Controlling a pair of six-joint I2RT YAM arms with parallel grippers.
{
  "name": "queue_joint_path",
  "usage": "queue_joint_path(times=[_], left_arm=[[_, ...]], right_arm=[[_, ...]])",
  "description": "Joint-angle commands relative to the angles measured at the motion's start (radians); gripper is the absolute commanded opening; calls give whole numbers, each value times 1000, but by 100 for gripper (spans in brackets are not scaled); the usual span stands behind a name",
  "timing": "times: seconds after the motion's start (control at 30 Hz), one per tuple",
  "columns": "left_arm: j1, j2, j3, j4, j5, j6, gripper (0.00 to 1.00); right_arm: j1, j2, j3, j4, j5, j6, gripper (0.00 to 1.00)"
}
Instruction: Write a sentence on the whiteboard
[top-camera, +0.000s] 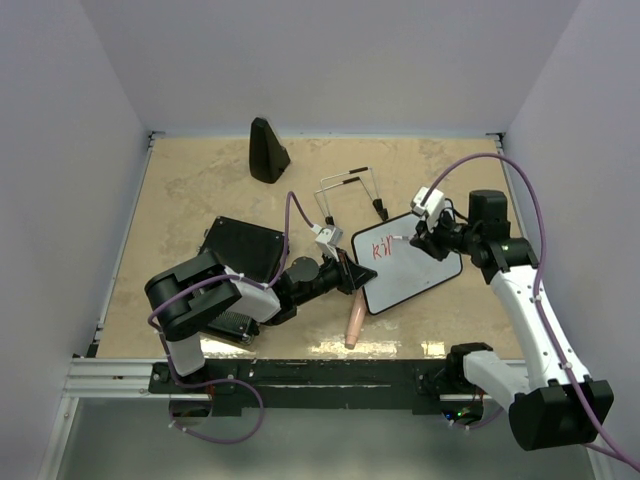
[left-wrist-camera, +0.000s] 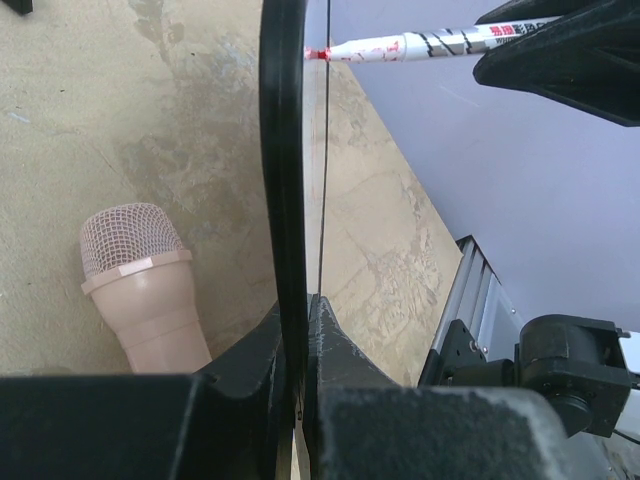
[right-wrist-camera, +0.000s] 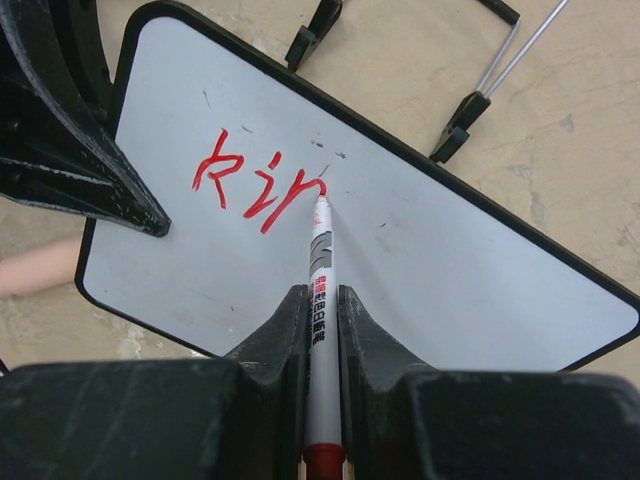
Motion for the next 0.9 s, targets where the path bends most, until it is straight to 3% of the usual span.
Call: queue_joint_path(times=[0.0, 0.1, 0.47, 0.7, 0.87], left_arm=[[2, -9, 3, 87, 36, 44, 0], [8, -12, 12, 70, 45, 50, 0], [17, 28, -36, 112, 74, 19, 0], [14, 34, -62, 165, 77, 5, 0], [3, -3, -53, 110, 51, 36, 0]], right_arm=[[-2, 24, 37, -101, -3, -124, 0], [-2, 50, 56, -193, -11, -195, 0], [-2, -14, 191, -138, -77, -65, 0], [-8, -36, 135, -86, -95, -34, 0], [-11, -47, 135, -102, -132, -46, 0]])
